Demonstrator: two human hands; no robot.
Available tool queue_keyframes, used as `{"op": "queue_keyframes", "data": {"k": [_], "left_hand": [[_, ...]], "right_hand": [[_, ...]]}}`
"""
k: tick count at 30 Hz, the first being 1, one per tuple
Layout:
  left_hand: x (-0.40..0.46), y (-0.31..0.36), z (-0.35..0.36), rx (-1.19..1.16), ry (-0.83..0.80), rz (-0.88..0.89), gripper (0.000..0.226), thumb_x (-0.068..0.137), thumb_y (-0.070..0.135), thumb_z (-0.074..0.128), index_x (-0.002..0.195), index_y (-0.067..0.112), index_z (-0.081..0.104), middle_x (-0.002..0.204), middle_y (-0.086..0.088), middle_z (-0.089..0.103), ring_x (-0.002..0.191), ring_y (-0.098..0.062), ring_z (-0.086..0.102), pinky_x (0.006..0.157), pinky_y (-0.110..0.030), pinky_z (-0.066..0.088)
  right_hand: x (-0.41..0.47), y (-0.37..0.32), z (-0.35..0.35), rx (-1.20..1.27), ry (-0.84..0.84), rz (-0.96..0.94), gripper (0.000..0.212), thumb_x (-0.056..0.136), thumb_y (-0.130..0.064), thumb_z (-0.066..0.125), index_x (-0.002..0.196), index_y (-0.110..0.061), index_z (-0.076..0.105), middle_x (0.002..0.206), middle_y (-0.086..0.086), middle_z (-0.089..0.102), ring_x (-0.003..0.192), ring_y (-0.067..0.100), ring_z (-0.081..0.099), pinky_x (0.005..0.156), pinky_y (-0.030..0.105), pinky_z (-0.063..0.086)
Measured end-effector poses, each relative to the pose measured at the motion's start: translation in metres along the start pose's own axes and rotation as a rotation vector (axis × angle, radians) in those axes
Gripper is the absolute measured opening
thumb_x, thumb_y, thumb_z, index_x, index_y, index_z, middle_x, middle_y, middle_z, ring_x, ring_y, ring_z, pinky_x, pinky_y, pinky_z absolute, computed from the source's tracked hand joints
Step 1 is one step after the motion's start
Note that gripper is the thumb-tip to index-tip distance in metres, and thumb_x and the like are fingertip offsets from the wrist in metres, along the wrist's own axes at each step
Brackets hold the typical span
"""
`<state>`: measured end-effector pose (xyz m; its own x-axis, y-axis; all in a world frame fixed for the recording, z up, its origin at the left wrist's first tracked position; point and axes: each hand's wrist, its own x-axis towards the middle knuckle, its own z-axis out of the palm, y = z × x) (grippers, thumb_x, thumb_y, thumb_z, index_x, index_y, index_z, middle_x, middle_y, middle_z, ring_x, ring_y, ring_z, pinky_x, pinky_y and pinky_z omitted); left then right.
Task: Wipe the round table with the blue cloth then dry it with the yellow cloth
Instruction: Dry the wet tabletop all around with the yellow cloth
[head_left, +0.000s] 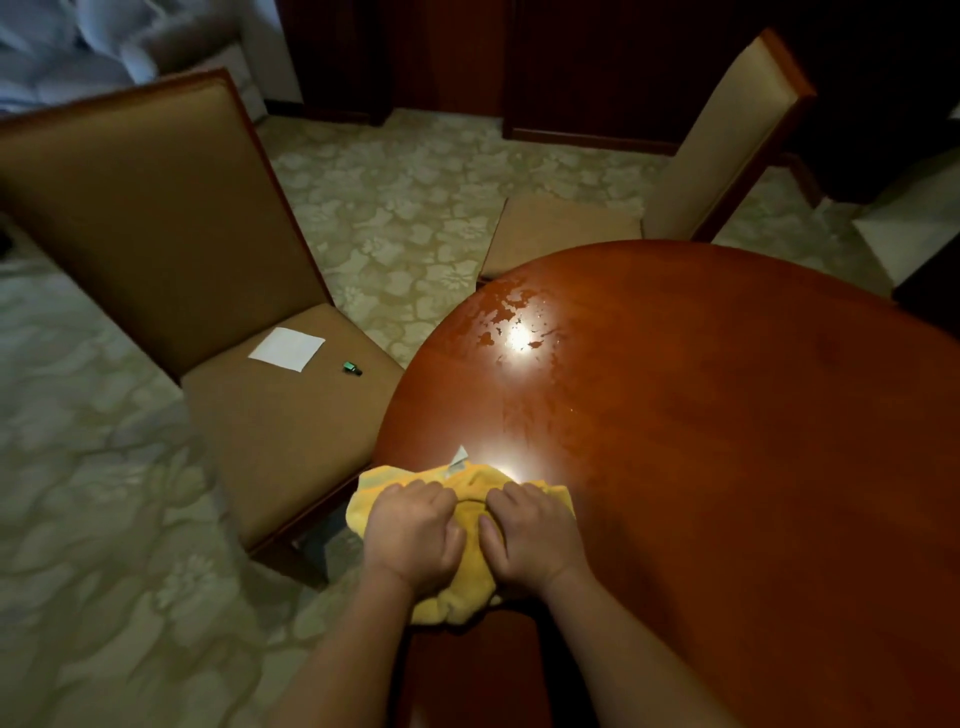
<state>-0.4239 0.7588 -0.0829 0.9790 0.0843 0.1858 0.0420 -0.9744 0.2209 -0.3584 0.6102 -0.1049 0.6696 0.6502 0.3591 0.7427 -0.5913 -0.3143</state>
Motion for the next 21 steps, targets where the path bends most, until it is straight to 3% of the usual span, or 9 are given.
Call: {"op": "queue_keyframes", "data": {"k": [9, 21], "left_hand": [[0.043, -0.023, 0.009, -0.007, 0.021, -0.013, 0.022, 0.067, 0.03, 0.04, 0.056, 0.014, 0.05, 0.052, -0.002, 0.049, 0.046, -0.026, 0.049, 0.044, -0.03, 0.037], [0.18, -0.078, 0.027, -0.039, 0.112, 0.108, 0.026, 0.07, 0.029, 0.038, 0.055, 0.012, 0.05, 0.052, -0.006, 0.051, 0.045, -0.028, 0.049, 0.045, -0.029, 0.034]], "right_hand": [[0.043, 0.02, 0.014, 0.0, 0.055, -0.033, 0.026, 0.079, -0.038, 0.045, 0.069, -0.017, 0.056, 0.067, -0.001, 0.055, 0.059, 0.021, 0.056, 0.043, 0.026, 0.038], [0.161, 0.074, 0.042, -0.034, 0.097, 0.07, 0.031, 0.08, -0.037, 0.042, 0.073, -0.014, 0.061, 0.068, 0.003, 0.06, 0.06, 0.026, 0.059, 0.045, 0.027, 0.04]]}}
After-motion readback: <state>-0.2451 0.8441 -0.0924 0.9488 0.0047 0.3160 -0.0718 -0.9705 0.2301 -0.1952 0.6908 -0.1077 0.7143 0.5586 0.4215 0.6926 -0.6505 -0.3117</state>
